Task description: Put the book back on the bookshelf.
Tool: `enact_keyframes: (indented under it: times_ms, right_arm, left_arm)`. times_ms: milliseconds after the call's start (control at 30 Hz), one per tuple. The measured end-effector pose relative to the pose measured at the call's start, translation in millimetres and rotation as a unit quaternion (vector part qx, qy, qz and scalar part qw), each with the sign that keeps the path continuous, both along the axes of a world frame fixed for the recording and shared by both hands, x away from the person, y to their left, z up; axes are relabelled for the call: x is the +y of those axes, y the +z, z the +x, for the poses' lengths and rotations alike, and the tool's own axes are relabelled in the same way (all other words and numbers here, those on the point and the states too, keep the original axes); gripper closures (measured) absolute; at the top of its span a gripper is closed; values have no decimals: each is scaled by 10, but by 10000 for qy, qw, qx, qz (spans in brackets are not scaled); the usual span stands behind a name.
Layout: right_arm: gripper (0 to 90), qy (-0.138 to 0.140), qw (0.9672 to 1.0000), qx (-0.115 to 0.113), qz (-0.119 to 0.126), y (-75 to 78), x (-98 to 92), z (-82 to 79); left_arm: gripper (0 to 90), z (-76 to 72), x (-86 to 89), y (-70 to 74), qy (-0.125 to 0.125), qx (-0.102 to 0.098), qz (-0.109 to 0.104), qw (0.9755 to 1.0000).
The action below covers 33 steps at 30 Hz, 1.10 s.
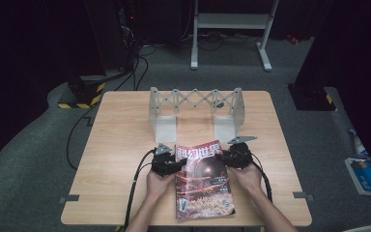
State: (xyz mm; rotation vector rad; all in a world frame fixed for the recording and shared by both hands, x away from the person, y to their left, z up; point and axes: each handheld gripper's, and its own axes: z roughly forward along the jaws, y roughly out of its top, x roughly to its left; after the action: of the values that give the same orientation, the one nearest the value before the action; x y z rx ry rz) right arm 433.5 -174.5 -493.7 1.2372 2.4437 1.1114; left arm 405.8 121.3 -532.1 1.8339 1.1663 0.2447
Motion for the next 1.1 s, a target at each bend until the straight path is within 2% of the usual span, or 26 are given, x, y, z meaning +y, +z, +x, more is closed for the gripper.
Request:
enact_keyframes:
  times_ms: [67,233,267,300,367,433,567,633,767,800,833,1000,1100]
  right_arm:
    - [756,-62,10000,-62,-6,6,-31,-29]
    - [770,-146,9999,-69,-48,2,-20,-42]
    - [758,-163,9998,-53,-23,-2,-25,-40]
    - [697,-300,9995,-79,-12,-17,-46,-45]
    - [676,-355,9993,-116,-46,-21,-55,-42]
    - [677,-439,9990,-65,49,-24,-93,-34]
    - [719,-550,9983,-107,-138,-25,-117,-23]
    - [736,-562,9981,-32,-249,-55,-101,-7]
    - [735,-565,9977,-56,-383,-81,-67,3]
    - [737,-599,9974,-32,-388,-85,-68,8]
    - [740,-705,9962,-22,-507,-95,-86,24]
    - [739,-684,9959,134,-581,-150,-129,42]
    - [740,-608,9966,103,-539,-157,-100,33]
  left_arm:
    - [534,1,3,1,-1,11,-8,10000]
    - [531,1,10,3,-11,28,-12,10000]
    - [531,0,10,3,-10,27,-12,10000]
    - [531,0,10,3,-10,26,-12,10000]
    - [530,1,10,3,-11,27,-11,10000]
    - [530,2,11,4,-18,32,-8,10000]
    - [526,8,13,5,-23,40,-23,10000]
    - [514,12,15,7,-38,56,-32,10000]
    - [484,19,15,13,-100,69,-10,9999]
    - [479,22,16,14,-110,74,-15,9999]
    - [472,33,28,16,-134,99,-35,9999]
    - [468,48,39,16,-142,129,-82,9998]
    - [463,50,36,17,-149,142,-98,9997]
